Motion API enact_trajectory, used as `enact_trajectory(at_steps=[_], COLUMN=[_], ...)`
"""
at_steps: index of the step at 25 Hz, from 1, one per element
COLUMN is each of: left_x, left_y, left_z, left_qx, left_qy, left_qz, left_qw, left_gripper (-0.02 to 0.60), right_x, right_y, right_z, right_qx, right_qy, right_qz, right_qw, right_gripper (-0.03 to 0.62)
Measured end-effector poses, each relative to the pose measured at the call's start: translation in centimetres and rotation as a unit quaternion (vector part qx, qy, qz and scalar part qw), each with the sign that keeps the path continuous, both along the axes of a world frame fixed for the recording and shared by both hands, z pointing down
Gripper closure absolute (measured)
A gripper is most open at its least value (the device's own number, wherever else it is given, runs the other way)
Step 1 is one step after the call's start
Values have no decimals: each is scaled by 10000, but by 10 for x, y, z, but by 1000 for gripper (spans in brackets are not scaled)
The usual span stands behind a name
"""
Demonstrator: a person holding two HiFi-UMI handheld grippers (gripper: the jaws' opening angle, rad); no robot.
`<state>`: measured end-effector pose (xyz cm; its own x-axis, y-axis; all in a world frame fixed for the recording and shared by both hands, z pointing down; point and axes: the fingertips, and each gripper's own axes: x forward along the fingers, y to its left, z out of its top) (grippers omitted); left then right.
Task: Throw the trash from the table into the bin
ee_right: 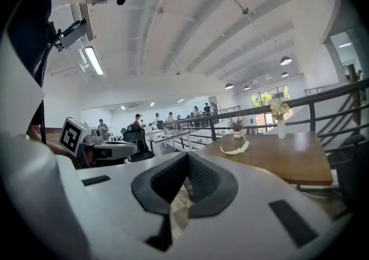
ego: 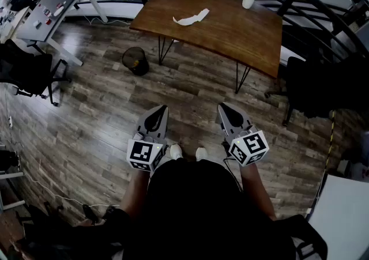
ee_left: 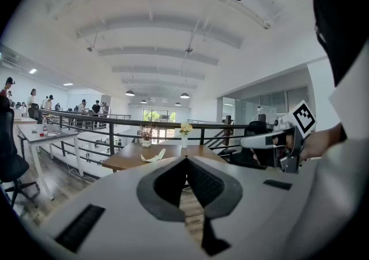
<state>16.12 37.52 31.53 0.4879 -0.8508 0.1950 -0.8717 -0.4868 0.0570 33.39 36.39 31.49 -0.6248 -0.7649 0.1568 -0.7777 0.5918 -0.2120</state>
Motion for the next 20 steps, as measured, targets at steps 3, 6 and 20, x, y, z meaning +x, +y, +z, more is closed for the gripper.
enact_trajectory(at_steps=[3, 6, 20], left_x=[-4, -10, -50], left_y=[-4, -7, -26], left_z=[-3, -5, -3], left_qx=[34, 71, 155], left_qy=[13, 52, 76], left_qz=[45, 103, 421], left_qw=[10000, 9999, 9990], left_gripper=[571, 571, 571], right_x=[-4, -12, -56], right_y=[-3, -7, -15], right_z=[-3, -3, -3], right_qx=[27, -7, -28], right_qy=[-3, -111, -263], right_qz=[22, 14, 27], right_qw=[10000, 9999, 9996], right_gripper=[582, 582, 580])
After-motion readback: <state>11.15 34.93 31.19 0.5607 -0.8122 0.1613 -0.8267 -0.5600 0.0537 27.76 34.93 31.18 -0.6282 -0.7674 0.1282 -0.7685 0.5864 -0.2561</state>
